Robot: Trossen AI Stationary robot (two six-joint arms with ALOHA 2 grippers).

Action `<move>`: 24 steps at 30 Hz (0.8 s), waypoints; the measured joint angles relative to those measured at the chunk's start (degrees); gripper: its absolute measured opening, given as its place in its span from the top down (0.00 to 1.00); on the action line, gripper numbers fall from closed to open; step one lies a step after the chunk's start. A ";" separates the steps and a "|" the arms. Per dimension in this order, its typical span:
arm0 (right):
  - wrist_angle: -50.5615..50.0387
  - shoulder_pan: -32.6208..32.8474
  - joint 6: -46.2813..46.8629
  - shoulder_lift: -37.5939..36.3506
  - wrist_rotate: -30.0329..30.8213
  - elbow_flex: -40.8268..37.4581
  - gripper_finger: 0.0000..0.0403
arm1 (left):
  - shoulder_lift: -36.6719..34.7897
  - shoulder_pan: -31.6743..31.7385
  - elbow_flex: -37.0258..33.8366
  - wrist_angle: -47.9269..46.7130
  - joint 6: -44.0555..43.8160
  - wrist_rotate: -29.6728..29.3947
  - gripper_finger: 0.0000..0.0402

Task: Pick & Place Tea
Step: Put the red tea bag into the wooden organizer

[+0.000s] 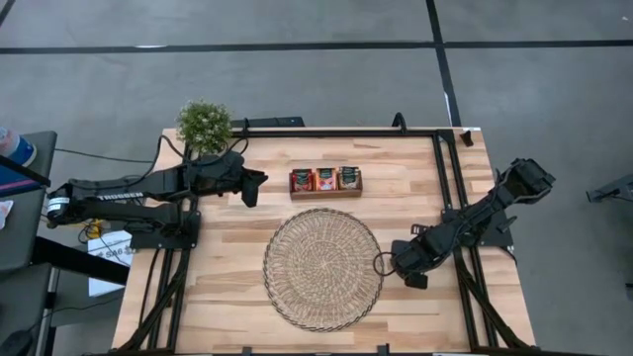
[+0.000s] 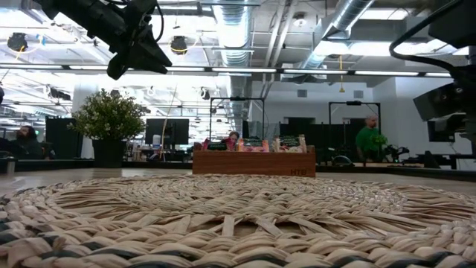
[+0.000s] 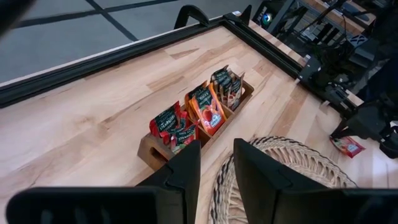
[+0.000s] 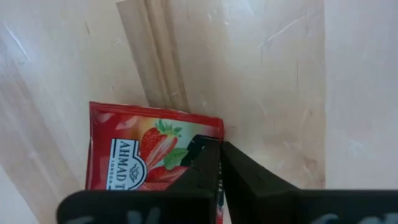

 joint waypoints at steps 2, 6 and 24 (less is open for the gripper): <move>-0.05 -0.38 0.00 0.00 0.00 0.00 0.99 | 0.00 0.00 0.00 0.00 0.19 0.00 0.78; -0.33 -1.22 0.02 -0.50 -0.17 -0.10 1.00 | 0.00 0.00 0.00 0.05 0.19 0.00 0.78; -16.72 -4.84 -14.94 -3.09 27.62 22.96 1.00 | 3.07 -0.02 0.00 16.03 -7.37 9.45 0.78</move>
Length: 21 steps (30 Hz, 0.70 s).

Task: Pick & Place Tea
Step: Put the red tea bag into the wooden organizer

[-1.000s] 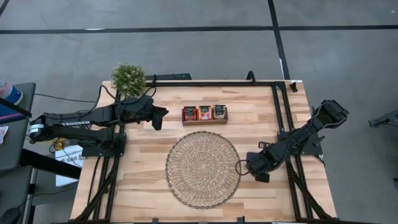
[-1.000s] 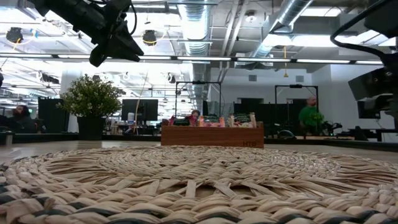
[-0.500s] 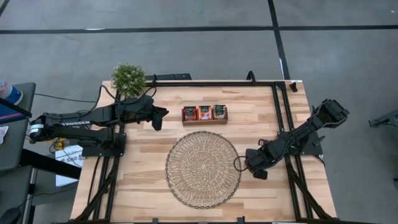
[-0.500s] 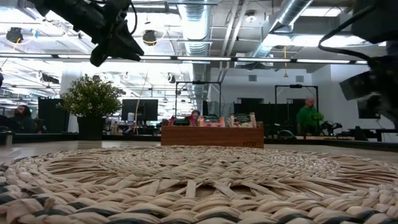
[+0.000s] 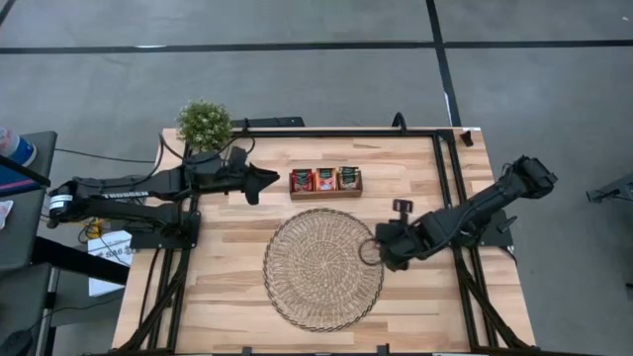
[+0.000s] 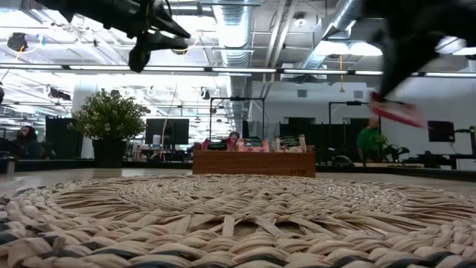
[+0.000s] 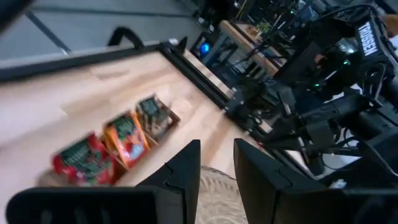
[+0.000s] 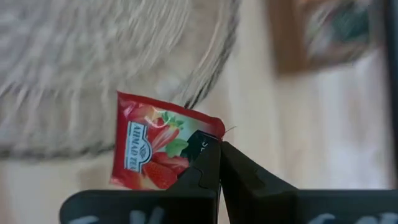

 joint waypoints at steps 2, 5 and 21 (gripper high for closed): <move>0.35 -1.58 -4.56 1.29 3.01 2.89 1.00 | 1.92 0.00 0.00 2.29 -2.13 1.66 0.78; 0.85 -4.43 -11.79 3.16 6.01 7.35 1.00 | 5.64 -0.24 -0.01 6.71 -4.55 5.64 0.78; 16.01 -15.18 -39.51 11.33 7.37 22.48 1.00 | 17.87 -1.86 0.00 29.24 -11.10 14.81 0.78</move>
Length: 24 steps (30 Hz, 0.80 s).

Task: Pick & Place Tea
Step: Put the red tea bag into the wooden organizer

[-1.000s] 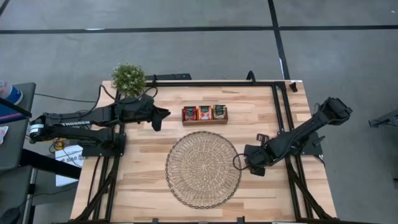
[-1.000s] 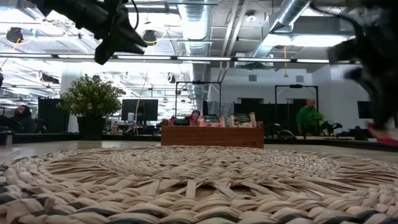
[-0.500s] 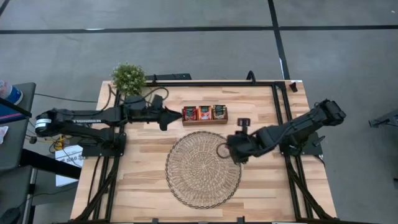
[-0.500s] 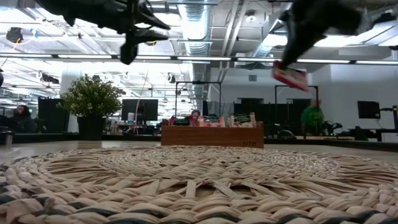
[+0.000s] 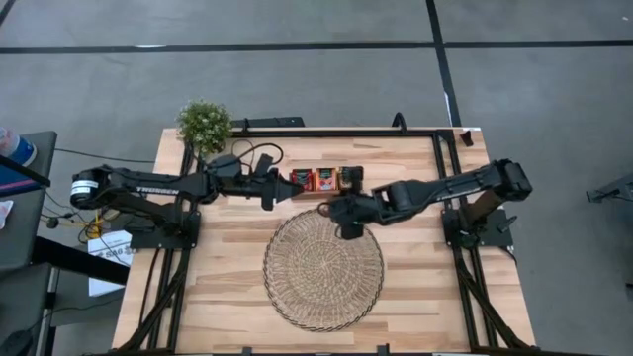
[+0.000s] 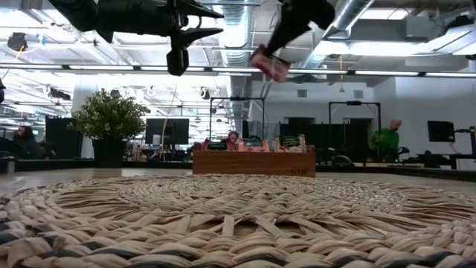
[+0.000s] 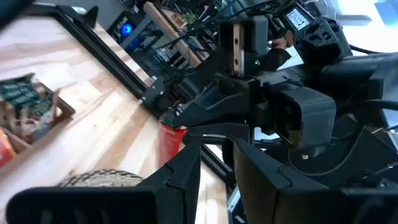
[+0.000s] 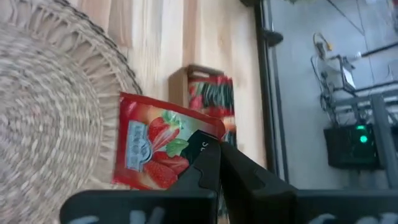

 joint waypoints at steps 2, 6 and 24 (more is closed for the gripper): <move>0.34 -0.59 -1.99 1.21 -1.12 1.94 1.00 | 0.02 -0.51 0.00 0.48 -0.33 0.02 0.78; 0.96 -1.54 -4.40 3.89 -3.20 5.79 1.00 | 0.02 -1.77 0.00 0.10 0.52 0.02 0.78; 1.35 -2.54 -5.55 7.05 -6.01 11.50 1.00 | 0.43 -4.00 0.00 -5.30 5.72 -8.00 0.78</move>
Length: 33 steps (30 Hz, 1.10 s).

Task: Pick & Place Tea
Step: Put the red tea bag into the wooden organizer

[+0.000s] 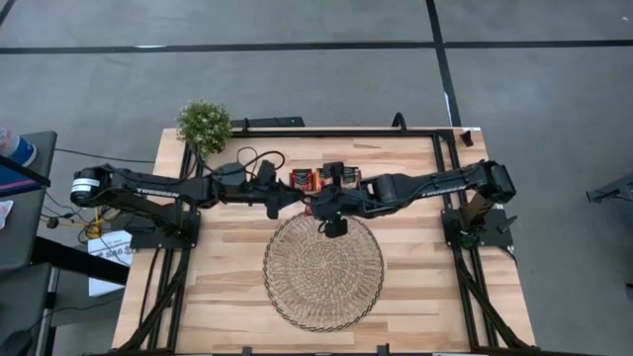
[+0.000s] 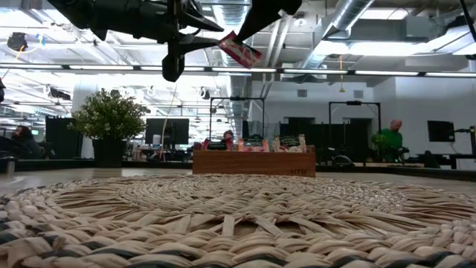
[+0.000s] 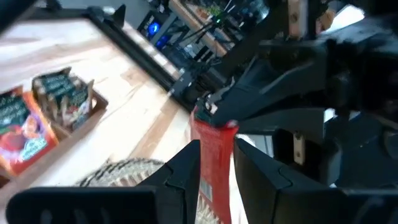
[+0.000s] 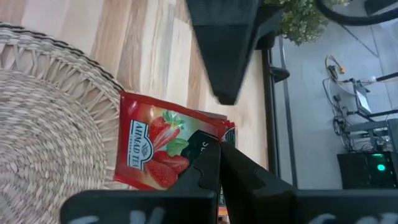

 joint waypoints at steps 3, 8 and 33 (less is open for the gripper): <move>0.67 -0.14 0.01 0.01 -0.07 0.00 1.00 | 0.58 -0.06 0.00 0.18 -0.48 0.01 0.78; 1.84 -0.93 0.01 0.01 -1.47 0.00 1.00 | 1.47 -0.35 0.00 0.43 -1.72 -0.47 0.78; 1.29 -2.78 0.03 -0.01 -2.94 -0.09 1.00 | 2.44 -0.84 0.02 2.76 -2.11 -2.13 0.78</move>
